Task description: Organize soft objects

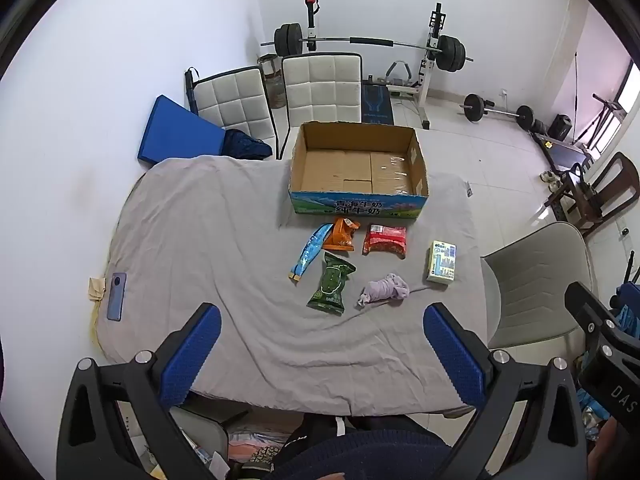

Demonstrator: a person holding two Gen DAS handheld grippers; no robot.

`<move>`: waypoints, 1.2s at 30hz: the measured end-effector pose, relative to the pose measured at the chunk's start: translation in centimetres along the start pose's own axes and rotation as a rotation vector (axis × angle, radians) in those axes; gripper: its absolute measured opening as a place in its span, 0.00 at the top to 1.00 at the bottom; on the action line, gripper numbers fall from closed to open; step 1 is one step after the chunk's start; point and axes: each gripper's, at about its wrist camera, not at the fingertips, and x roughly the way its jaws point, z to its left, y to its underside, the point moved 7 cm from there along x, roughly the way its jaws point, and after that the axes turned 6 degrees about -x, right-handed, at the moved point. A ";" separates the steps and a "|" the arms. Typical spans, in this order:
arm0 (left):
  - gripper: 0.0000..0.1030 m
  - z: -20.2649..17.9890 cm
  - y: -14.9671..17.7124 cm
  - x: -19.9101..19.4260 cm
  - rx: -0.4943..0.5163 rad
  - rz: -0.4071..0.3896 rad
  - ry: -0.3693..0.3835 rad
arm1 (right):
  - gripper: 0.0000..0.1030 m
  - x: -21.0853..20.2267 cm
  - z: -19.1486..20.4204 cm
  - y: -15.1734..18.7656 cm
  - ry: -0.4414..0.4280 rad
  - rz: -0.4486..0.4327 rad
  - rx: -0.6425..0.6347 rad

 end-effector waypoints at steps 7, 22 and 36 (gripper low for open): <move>0.00 0.1 0.0 -0.1 -0.004 0.001 0.017 | 0.00 -0.2 -0.1 -0.1 0.009 0.005 -0.005; 0.00 0.4 -0.5 -1.6 -0.020 -0.031 0.012 | 0.00 -1.5 -0.1 -0.4 0.015 -0.017 -0.015; 0.00 -0.3 -0.7 -1.8 -0.014 -0.059 0.014 | 0.00 -2.2 -0.6 -0.8 0.017 -0.040 -0.014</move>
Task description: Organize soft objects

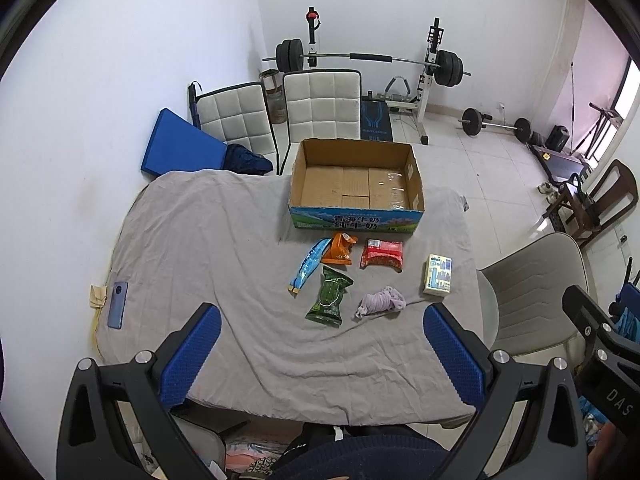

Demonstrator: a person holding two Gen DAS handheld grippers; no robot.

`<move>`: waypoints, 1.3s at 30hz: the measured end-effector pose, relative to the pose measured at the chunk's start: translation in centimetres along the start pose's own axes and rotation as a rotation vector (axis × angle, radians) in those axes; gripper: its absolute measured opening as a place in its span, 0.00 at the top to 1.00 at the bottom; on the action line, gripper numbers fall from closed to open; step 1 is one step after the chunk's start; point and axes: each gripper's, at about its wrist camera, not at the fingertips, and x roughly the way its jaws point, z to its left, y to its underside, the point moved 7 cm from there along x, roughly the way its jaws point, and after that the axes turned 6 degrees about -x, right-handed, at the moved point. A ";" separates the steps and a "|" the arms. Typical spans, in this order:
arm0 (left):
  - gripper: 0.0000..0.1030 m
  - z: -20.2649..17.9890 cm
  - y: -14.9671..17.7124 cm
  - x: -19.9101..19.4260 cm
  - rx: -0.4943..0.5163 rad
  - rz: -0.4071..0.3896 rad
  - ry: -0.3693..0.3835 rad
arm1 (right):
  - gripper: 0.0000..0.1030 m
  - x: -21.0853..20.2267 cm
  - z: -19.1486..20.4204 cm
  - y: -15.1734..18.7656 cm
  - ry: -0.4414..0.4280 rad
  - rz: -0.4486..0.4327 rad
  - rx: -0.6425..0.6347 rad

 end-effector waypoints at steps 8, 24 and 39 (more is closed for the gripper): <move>0.00 -0.1 0.1 -0.2 -0.002 -0.007 -0.001 | 0.00 -0.1 -0.1 -0.1 -0.005 -0.002 -0.001; 0.00 -0.1 0.1 -0.2 -0.003 -0.005 -0.003 | 0.00 -0.2 0.1 -0.1 -0.007 -0.005 -0.003; 0.00 0.0 0.1 -0.5 -0.003 -0.012 0.010 | 0.00 -0.5 0.4 0.0 0.002 -0.019 -0.001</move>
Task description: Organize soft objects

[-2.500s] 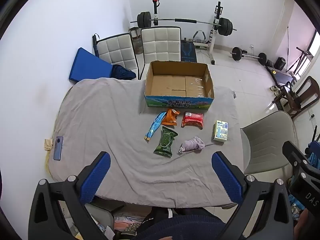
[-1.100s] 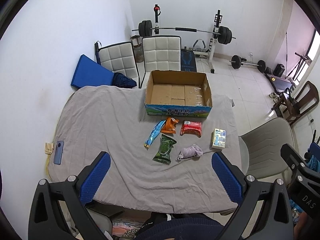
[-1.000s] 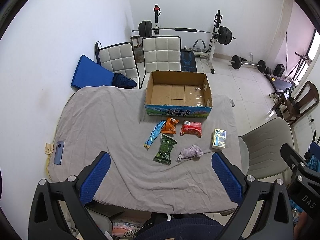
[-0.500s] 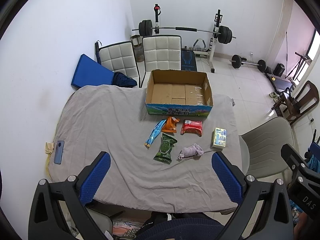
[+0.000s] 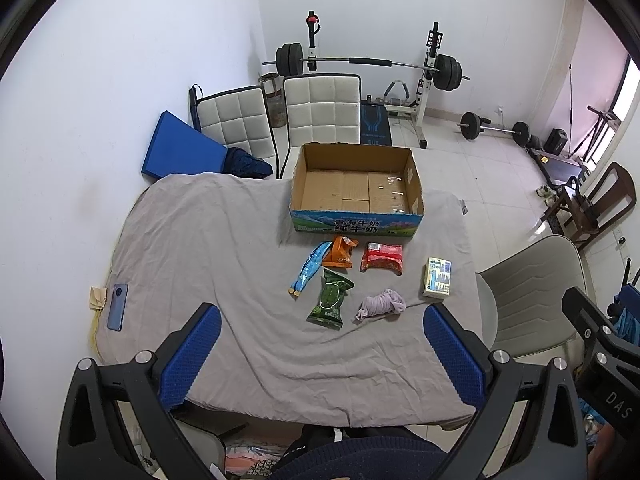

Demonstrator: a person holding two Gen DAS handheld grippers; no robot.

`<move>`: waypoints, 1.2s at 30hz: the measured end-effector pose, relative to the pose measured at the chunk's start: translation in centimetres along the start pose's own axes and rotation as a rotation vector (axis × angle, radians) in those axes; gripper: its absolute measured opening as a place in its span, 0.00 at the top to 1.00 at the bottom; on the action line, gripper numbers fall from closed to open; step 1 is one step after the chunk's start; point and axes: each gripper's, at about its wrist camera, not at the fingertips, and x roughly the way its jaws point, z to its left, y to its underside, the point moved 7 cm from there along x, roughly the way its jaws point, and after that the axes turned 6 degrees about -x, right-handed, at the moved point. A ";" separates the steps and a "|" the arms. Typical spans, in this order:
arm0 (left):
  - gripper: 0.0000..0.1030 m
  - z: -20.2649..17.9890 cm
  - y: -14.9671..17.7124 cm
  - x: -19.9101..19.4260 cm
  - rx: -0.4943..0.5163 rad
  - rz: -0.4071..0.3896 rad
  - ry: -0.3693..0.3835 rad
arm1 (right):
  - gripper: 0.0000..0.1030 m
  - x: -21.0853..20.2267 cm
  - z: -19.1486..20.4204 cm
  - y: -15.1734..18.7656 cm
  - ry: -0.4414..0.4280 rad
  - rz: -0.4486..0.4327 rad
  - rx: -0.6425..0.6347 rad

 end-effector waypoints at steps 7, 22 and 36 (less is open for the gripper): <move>0.00 0.2 -0.6 -0.4 0.001 -0.012 0.004 | 0.00 -0.5 0.0 -0.2 0.001 -0.010 0.003; 0.00 -0.1 -1.1 0.1 0.004 -0.013 0.005 | 0.00 -0.2 -0.4 -0.6 -0.002 -0.004 0.015; 0.00 1.0 -2.7 20.0 -0.031 0.214 -0.015 | 0.00 20.7 -3.4 0.8 -0.007 0.294 0.081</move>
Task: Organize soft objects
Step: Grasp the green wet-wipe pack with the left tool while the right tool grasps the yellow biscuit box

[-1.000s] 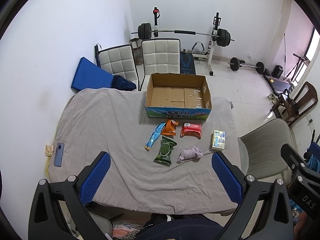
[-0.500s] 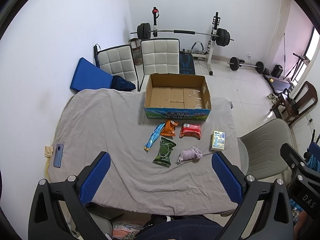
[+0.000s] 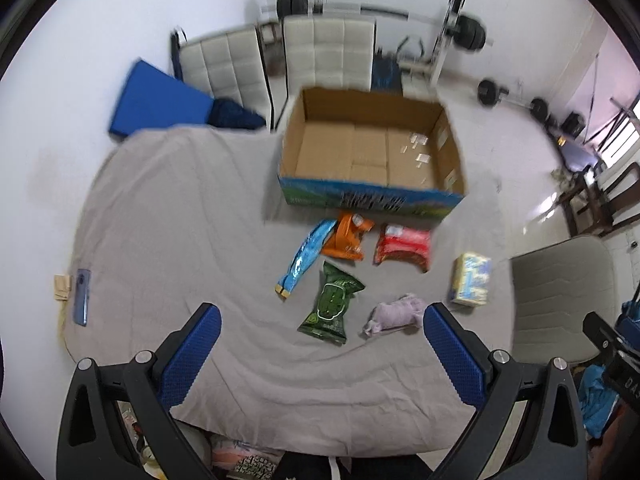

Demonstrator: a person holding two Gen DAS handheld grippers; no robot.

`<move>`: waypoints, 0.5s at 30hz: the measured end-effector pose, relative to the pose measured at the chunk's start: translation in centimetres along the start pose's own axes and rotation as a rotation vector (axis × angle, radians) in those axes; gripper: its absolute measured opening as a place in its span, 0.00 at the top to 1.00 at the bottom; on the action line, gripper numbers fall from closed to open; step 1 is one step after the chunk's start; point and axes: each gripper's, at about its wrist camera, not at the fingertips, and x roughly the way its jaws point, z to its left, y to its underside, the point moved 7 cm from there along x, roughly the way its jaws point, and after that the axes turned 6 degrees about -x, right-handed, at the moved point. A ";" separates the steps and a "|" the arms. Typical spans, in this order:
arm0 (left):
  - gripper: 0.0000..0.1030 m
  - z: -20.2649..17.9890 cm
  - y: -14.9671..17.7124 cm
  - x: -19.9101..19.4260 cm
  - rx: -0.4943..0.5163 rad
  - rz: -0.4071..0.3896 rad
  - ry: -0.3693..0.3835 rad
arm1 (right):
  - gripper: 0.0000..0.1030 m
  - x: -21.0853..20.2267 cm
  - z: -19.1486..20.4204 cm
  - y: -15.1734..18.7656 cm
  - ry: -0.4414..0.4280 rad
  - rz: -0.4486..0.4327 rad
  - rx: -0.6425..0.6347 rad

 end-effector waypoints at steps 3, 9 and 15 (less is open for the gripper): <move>0.00 -0.3 -0.2 5.8 0.015 0.085 0.005 | 0.00 7.0 -0.5 -0.5 0.013 0.095 -0.015; 0.02 -1.6 0.4 15.7 0.066 0.232 0.005 | 0.00 18.0 -0.6 -0.9 0.029 0.215 -0.031; 0.11 -1.9 2.4 23.5 0.112 0.367 -0.017 | 0.01 25.8 -0.6 -1.1 0.017 0.305 -0.014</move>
